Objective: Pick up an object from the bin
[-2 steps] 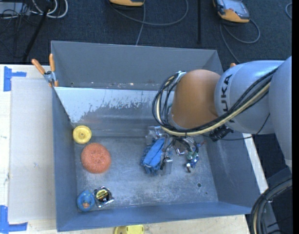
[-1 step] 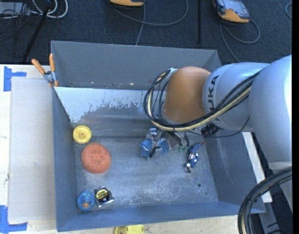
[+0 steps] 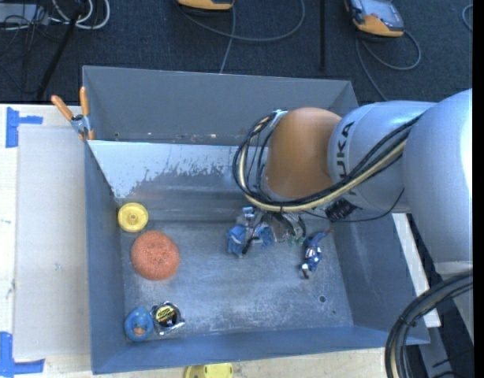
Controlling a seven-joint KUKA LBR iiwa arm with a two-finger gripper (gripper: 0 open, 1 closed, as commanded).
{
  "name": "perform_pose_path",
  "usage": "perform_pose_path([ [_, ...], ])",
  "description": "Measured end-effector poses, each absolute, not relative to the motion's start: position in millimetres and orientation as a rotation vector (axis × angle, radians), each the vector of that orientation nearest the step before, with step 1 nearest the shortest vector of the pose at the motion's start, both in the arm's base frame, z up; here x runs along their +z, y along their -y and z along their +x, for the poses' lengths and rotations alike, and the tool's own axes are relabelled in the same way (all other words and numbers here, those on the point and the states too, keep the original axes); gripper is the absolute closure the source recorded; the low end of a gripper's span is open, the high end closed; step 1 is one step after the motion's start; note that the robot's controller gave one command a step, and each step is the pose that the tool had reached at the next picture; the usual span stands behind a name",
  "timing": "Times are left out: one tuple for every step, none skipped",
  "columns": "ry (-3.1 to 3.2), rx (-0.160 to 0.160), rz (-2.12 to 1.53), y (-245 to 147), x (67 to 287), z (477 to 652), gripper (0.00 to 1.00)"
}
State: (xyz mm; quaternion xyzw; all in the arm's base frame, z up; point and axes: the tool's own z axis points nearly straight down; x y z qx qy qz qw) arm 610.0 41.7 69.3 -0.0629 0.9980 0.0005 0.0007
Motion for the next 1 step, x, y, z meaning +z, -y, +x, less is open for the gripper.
perform_pose_path([
  [-3.13,0.001,-0.239,-25.7,191.4,612.9,1.0],
])
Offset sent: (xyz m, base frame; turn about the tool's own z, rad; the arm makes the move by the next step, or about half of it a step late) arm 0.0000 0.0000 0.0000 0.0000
